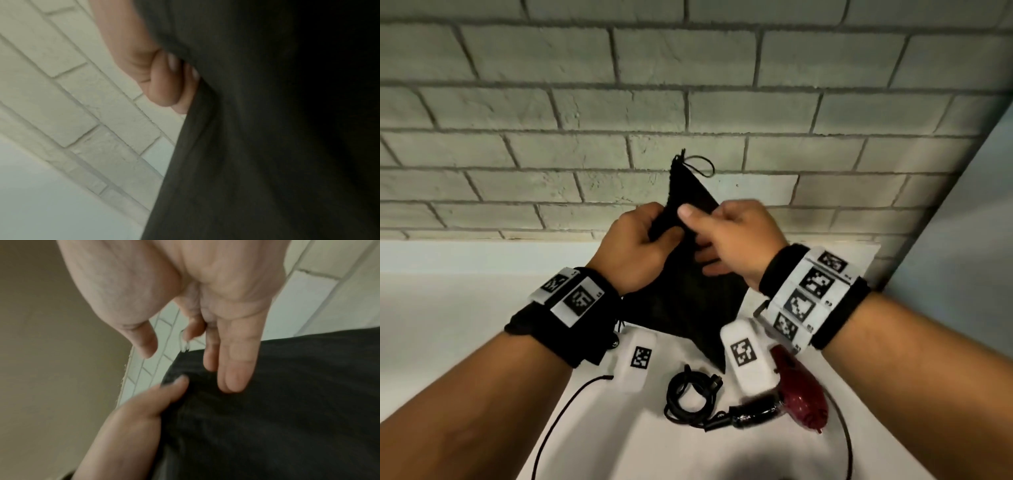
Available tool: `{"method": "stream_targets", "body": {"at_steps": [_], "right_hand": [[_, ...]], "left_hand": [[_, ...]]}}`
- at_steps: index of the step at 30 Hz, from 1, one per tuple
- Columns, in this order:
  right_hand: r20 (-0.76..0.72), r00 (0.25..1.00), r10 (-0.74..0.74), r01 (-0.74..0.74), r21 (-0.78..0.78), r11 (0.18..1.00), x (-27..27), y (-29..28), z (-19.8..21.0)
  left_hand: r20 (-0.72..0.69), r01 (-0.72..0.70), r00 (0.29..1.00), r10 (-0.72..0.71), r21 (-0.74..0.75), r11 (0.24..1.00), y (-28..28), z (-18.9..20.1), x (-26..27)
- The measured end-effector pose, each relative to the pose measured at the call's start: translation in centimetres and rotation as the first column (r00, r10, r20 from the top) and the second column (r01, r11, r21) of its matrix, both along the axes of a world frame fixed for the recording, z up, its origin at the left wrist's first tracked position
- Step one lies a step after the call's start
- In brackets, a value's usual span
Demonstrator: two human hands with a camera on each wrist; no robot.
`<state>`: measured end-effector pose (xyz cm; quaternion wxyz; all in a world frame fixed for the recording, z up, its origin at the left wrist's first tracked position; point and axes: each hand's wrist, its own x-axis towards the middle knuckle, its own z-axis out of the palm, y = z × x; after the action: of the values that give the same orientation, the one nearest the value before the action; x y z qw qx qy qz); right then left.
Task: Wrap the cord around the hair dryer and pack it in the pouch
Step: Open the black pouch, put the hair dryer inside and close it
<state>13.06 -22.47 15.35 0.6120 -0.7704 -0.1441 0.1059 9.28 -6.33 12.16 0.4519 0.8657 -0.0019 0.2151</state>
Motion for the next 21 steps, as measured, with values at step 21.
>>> {"method": "stream_targets", "body": {"at_steps": [21], "right_hand": [[-0.115,0.989,0.093,-0.055,0.296,0.954,1.6,-0.2,-1.4]], "left_hand": [[0.204,-0.073,0.976,0.072,0.000,0.997,1.0,1.6,0.3]]}}
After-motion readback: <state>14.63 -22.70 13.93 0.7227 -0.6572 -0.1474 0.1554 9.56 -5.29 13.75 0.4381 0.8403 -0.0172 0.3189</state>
